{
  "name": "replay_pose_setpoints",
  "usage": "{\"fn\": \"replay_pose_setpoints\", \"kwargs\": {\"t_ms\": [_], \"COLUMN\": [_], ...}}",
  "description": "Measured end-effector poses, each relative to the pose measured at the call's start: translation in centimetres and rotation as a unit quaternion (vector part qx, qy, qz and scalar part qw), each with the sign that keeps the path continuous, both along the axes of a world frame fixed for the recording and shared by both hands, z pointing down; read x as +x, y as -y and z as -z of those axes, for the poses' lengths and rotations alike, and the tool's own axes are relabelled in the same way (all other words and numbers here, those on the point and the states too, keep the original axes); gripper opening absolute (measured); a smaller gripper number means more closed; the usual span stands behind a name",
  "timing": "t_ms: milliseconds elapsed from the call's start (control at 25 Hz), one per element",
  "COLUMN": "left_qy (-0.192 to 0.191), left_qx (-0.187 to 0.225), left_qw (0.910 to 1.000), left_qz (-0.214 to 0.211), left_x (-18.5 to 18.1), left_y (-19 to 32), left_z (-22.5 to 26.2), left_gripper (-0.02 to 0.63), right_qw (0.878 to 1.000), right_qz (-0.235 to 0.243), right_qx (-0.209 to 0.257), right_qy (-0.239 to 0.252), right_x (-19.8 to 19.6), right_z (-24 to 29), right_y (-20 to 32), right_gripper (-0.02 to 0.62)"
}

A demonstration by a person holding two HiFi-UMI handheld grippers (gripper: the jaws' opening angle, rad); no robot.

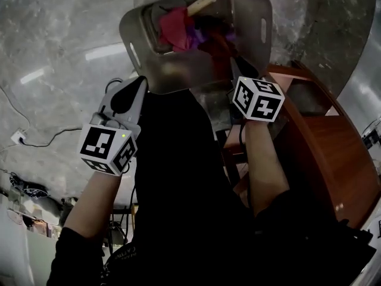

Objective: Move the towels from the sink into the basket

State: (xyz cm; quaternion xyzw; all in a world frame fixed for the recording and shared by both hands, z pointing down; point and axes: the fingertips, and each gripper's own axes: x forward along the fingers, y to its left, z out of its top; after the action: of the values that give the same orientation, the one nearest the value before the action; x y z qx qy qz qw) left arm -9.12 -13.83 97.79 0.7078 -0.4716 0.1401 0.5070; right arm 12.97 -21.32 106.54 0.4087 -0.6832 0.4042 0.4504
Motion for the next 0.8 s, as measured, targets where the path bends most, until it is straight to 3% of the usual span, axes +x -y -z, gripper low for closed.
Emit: {"fn": "replay_pose_setpoints", "kwargs": {"t_ms": [120,320,400,600,720,800], "left_qy": [-0.012,-0.046,-0.059,-0.078,-0.07,-0.062], "left_qx": [0.0,0.009,0.011,0.016,0.013,0.011], "left_qw": [0.9999,0.9989,0.9981,0.9968,0.9975,0.998], "left_qz": [0.005,-0.004,-0.009,0.005,0.003,0.002], "left_x": [0.3,2.1,2.5,1.7,1.2,0.7], "left_y": [-0.7,-1.2,-1.1,-0.5,-0.8,-0.8], "left_z": [-1.6,-2.4,-2.7,-2.5,-1.9,-0.8], "left_gripper": [0.003,0.003,0.003,0.003,0.003,0.003], "right_qw": [1.0,0.993,0.991,0.991,0.993,0.995], "right_qz": [0.016,0.107,0.119,0.108,0.089,0.064], "right_qx": [0.006,0.008,0.001,0.002,-0.006,-0.014], "right_qy": [-0.011,-0.048,-0.065,-0.081,-0.077,-0.074], "right_x": [-0.1,-1.1,-0.9,-1.2,-1.5,-1.6], "right_z": [-0.9,-2.0,-2.3,-2.5,-2.2,-1.2], "right_y": [-0.1,-0.6,-0.8,-0.8,-0.8,-0.7], "right_gripper": [0.055,0.057,0.057,0.082,0.143,0.141]}}
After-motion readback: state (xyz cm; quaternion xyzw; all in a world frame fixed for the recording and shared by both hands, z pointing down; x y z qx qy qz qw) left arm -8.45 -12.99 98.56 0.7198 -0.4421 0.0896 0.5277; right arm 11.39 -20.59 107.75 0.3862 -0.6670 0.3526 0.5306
